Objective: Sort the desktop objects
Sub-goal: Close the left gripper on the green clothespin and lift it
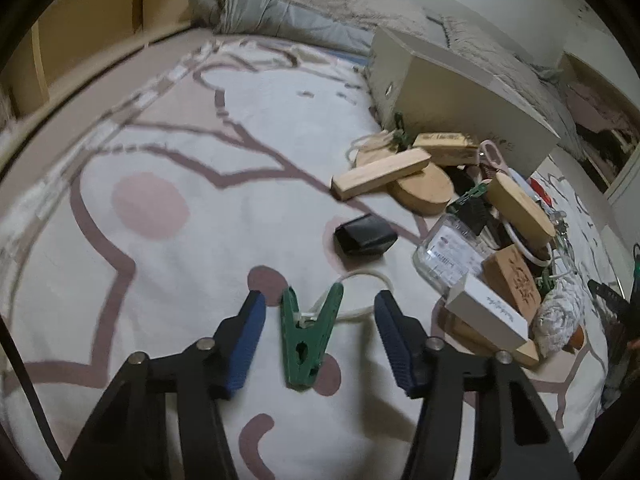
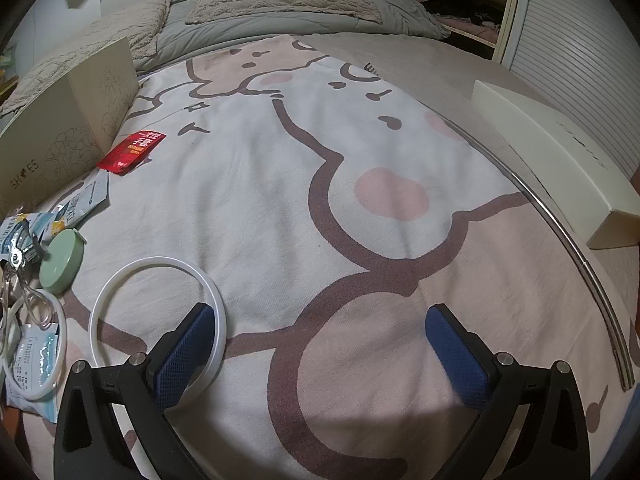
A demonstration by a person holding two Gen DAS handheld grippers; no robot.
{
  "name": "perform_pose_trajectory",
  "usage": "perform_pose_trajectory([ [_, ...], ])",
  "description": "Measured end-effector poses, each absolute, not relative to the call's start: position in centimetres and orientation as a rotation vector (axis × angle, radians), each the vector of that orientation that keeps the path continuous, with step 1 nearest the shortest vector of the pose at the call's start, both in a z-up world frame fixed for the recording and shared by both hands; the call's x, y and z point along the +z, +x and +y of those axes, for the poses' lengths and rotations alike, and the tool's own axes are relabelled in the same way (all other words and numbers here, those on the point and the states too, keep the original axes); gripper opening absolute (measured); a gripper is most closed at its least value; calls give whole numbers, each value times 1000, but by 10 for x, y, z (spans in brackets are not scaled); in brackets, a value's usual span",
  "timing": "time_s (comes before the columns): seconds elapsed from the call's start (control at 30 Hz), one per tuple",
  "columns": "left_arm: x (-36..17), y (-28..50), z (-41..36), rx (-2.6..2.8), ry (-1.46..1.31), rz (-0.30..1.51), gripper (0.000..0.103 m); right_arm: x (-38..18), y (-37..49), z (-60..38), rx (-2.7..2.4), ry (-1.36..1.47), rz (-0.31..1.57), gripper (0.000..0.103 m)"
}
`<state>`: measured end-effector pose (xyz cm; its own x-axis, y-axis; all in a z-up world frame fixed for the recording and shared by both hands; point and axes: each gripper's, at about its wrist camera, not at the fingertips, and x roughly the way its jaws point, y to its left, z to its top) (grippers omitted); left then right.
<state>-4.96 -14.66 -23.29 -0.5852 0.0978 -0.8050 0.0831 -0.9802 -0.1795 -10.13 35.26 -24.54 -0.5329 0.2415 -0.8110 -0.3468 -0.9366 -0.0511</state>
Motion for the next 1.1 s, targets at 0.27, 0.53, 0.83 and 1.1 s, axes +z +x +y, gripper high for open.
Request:
perform_pose_trajectory([
  [0.27, -238, -48, -131, 2788, -1372, -214, 56, -246, -102, 351, 2482, -1289, 161, 103],
  [0.53, -240, -49, -129, 2796, -1354, -196, 50, -246, -101, 351, 2481, -1290, 157, 103],
  [0.83, -241, -49, -123, 2795, -1341, -148, 45, -247, -101, 350, 2476, -1291, 144, 103],
  [1.1, -241, -47, -126, 2795, -1315, -188, 30, -247, -101, 350, 2473, -1300, 148, 103],
])
